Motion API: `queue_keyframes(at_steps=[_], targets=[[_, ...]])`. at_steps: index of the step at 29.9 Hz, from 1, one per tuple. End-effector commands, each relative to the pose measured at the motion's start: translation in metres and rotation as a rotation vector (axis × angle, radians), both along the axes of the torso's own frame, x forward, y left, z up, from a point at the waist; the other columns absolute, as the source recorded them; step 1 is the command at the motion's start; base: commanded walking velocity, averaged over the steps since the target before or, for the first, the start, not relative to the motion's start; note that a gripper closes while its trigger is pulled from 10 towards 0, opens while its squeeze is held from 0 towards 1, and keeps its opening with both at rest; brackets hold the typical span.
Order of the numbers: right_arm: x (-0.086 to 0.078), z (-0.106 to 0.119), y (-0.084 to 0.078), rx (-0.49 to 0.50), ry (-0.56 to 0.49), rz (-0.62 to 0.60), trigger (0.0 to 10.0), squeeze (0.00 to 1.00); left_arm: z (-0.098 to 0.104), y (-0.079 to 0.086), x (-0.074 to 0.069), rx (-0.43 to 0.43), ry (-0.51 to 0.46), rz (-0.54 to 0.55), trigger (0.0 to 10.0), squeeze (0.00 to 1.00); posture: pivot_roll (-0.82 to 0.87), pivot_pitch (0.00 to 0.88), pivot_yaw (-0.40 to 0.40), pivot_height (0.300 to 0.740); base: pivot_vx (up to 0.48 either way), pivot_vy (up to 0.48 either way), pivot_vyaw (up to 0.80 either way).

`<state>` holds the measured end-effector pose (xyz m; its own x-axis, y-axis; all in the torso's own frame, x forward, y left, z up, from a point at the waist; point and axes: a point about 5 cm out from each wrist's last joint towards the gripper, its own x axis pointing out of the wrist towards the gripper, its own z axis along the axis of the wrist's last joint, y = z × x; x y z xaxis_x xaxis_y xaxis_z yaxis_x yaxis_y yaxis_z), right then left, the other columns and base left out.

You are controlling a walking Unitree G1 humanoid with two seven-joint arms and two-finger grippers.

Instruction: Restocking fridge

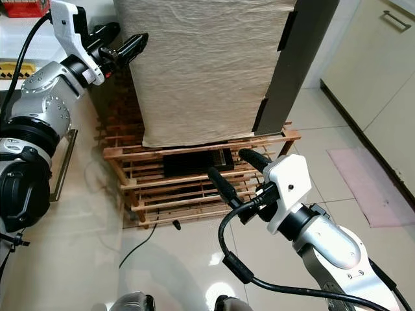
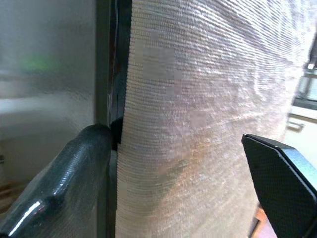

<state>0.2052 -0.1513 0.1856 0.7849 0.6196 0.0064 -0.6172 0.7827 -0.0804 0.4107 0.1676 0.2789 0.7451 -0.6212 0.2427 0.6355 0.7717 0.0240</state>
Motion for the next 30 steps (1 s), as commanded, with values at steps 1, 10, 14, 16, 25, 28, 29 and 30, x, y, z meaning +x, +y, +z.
queue_keyframes(at_steps=[1,10,14,16,25,28,29,30], targets=[[-0.002,0.003,-0.002,-0.008,-0.004,-0.009,10.0,0.0,-0.003,-0.026,-0.001,0.066,0.033,-0.148,10.0,0.0,-0.14,0.155,-0.012,0.74,0.0,0.0,0.0],[-0.005,-0.003,-0.002,-0.014,0.026,-0.004,10.0,0.0,0.002,-0.033,-0.008,0.067,0.023,-0.335,10.0,0.0,-0.13,0.143,-0.014,0.74,0.0,0.0,0.0],[-0.012,-0.016,-0.002,-0.032,0.082,0.03,10.0,0.0,0.007,-0.038,-0.019,0.058,0.016,-0.587,10.0,0.0,-0.12,0.133,-0.015,0.74,0.0,0.0,0.0],[-0.019,-0.024,-0.003,-0.048,0.118,0.052,10.0,0.0,0.007,-0.041,-0.031,0.072,0.019,-0.776,10.0,0.0,-0.12,0.133,-0.014,0.74,0.0,0.0,0.0],[-0.045,-0.031,-0.005,-0.077,0.222,0.121,10.0,0.0,-0.003,-0.024,-0.089,-0.046,0.039,-1.023,10.0,0.0,-0.11,0.122,-0.014,0.74,0.0,0.0,0.0],[-0.05,-0.029,0.0,-0.064,0.241,0.154,10.0,0.0,-0.017,-0.011,-0.081,-0.046,0.047,-0.843,10.0,0.0,-0.11,0.118,-0.009,0.74,0.0,0.0,0.0],[-0.051,-0.03,0.001,-0.063,0.248,0.161,10.0,0.0,-0.02,-0.006,-0.08,-0.052,0.057,-0.795,10.0,0.0,-0.11,0.118,-0.009,0.74,0.0,0.0,0.0],[-0.052,-0.034,0.001,-0.067,0.261,0.165,10.0,0.0,-0.023,-0.001,-0.079,-0.057,0.059,-0.741,10.0,0.0,-0.1,0.12,-0.007,0.74,0.0,0.0,0.0]])
